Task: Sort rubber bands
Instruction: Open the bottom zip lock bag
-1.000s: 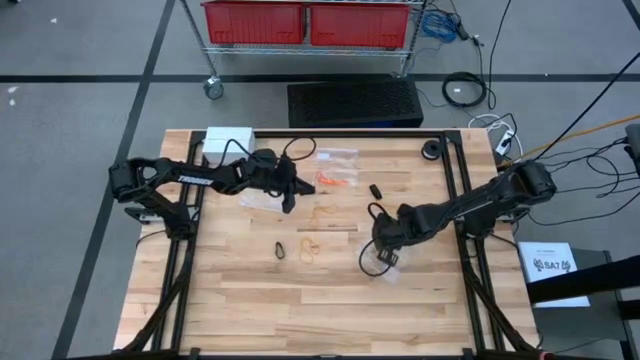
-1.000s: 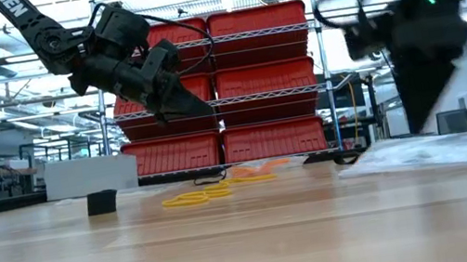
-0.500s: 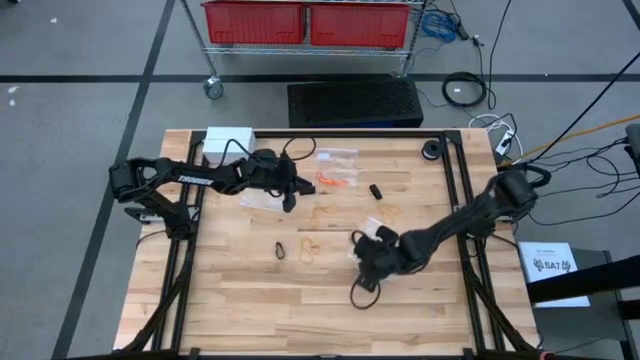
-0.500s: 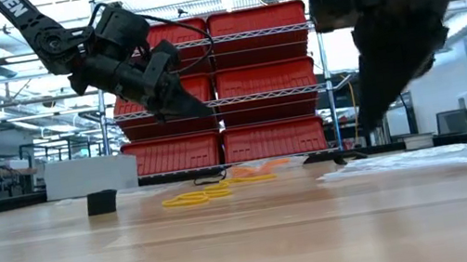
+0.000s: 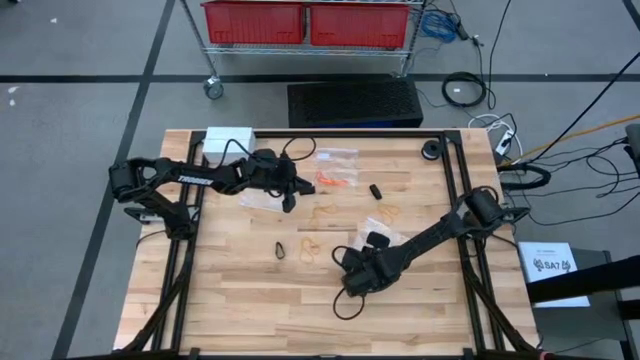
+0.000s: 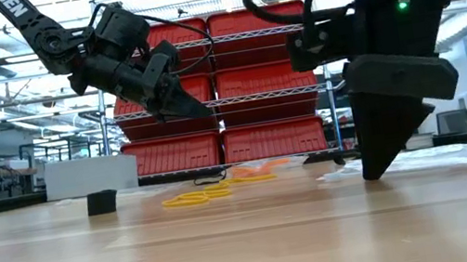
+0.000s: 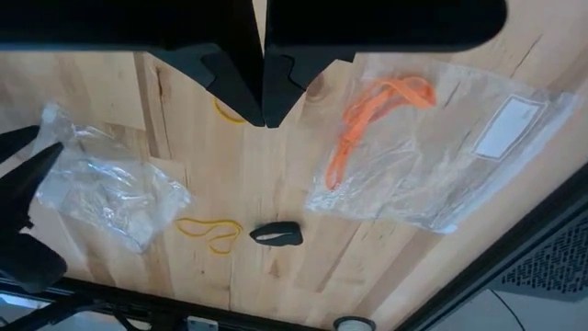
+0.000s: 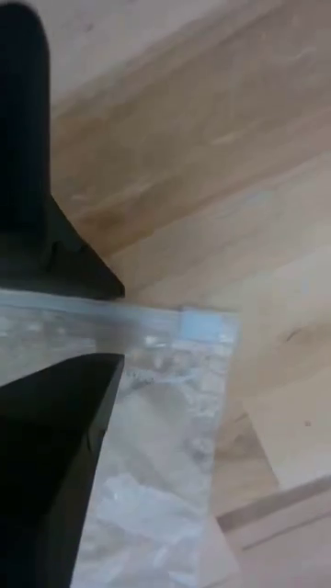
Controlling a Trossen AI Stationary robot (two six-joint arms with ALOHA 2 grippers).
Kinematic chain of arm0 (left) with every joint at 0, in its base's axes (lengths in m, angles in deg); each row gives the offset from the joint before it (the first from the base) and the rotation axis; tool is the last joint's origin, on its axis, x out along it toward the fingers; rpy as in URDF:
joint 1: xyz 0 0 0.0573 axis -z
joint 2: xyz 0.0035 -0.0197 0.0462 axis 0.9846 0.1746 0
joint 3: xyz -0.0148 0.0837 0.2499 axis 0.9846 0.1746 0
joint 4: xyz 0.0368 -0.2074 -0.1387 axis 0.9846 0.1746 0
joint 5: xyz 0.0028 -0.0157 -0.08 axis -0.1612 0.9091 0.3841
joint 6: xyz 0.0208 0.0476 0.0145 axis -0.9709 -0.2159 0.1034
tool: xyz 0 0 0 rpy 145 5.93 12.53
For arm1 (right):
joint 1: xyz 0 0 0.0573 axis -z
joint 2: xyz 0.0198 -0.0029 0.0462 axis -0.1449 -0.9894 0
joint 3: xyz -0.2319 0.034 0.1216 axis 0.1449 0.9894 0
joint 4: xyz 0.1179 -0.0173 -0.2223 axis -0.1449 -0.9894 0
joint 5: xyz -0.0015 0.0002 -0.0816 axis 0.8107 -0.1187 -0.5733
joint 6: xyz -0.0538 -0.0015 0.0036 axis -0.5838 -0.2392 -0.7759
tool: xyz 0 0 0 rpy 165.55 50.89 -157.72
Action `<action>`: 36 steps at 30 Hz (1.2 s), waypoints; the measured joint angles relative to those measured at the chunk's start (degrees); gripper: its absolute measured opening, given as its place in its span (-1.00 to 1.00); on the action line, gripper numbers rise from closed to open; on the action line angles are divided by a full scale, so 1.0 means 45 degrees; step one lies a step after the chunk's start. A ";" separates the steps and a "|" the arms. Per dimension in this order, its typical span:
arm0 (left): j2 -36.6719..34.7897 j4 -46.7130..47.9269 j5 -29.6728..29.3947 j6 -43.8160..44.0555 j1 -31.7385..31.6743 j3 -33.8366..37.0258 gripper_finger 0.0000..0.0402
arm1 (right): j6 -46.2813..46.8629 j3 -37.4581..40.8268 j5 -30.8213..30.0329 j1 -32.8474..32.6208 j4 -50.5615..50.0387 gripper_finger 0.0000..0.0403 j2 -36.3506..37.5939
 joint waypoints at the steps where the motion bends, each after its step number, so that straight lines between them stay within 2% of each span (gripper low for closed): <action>1: 0.0000 -0.0005 0.0001 0.0000 0.0005 0.0000 -0.98 | 0.0000 0.0000 0.0017 -0.0005 0.0022 -0.62 -0.0004; 4: 0.0000 -0.0009 0.0044 0.0000 0.0005 0.0000 -0.98 | -0.0100 0.0033 0.0122 -0.0001 0.0003 -0.87 0.0124; 6: 0.0000 -0.0029 0.0044 -0.0019 0.0005 0.0000 -0.98 | -0.0392 0.0077 0.0195 0.0017 -0.0131 -0.96 0.0339; 11: 0.0000 -0.0201 0.0621 -0.0441 0.0005 -0.0028 -0.98 | -0.1213 0.0092 0.0870 0.0344 -0.0473 -0.99 0.1679; 16: 0.0005 -0.0668 0.3617 -0.0873 0.0095 -0.0427 -0.98 | -0.2307 0.0089 0.1238 0.1010 -0.0412 -1.00 0.3804; 19: 0.0005 -0.1604 0.4765 -0.1079 0.0395 -0.0644 -0.98 | -0.3330 0.0087 0.1134 0.1530 0.0035 -1.00 0.5008; 22: 0.0005 -0.2679 0.4884 -0.1183 0.0831 -0.0892 -0.98 | -0.4667 0.0076 0.1124 0.2098 0.0665 -1.00 0.5915; 25: 0.0005 -0.2693 0.4886 -0.1877 0.1251 -0.1232 -0.95 | -0.5768 0.0073 0.1163 0.2760 0.0795 -1.00 0.6464; 33: 0.0005 -0.2542 0.4954 -0.1654 0.1539 -0.1637 -0.52 | -0.7732 0.0073 0.2108 0.4128 0.0781 -1.00 0.6801; 36: 0.0005 -0.1543 0.4720 -0.1308 0.1539 -0.1904 -0.37 | -0.8133 0.0073 0.2229 0.4382 0.0881 -1.00 0.6806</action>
